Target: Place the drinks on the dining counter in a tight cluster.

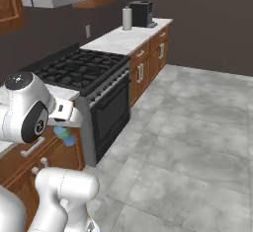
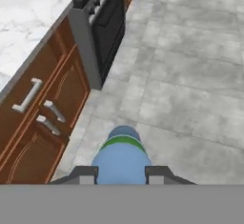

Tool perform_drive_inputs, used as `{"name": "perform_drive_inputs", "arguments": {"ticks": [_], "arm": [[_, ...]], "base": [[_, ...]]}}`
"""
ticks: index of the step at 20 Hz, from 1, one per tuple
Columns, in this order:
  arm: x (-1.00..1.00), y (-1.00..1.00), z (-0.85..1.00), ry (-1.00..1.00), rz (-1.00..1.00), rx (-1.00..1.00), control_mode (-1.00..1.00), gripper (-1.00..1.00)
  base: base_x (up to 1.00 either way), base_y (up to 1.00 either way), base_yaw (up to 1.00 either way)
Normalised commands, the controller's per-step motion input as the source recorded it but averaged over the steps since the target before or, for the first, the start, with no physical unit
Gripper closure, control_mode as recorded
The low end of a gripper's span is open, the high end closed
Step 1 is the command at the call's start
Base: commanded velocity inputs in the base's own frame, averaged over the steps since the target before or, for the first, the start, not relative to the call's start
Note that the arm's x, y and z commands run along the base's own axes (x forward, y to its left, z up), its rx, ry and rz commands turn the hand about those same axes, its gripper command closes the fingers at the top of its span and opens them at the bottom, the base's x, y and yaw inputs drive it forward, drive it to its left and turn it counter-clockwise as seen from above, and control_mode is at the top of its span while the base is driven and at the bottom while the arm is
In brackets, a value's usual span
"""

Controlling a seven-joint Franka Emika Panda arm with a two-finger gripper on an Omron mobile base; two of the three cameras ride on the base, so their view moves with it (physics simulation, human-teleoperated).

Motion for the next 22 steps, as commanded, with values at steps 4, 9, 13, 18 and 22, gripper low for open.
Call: {"name": "perform_drive_inputs", "arguments": {"ticks": [4,9,13,18,22], "arm": [[0.0,0.0,0.0,0.0,0.0,0.0,1.0,1.0],[0.0,0.0,0.0,0.0,0.0,0.0,1.0,1.0],[0.0,0.0,0.0,0.0,0.0,0.0,1.0,1.0],[0.0,0.0,0.0,0.0,0.0,0.0,1.0,1.0],[0.0,0.0,0.0,0.0,0.0,0.0,1.0,1.0]], "base": [[-0.12,0.14,-0.91],[-0.3,-0.07,-0.69],[-0.21,-0.7,-0.18],[0.35,-1.0,0.31],[0.36,-1.0,0.34]]}}
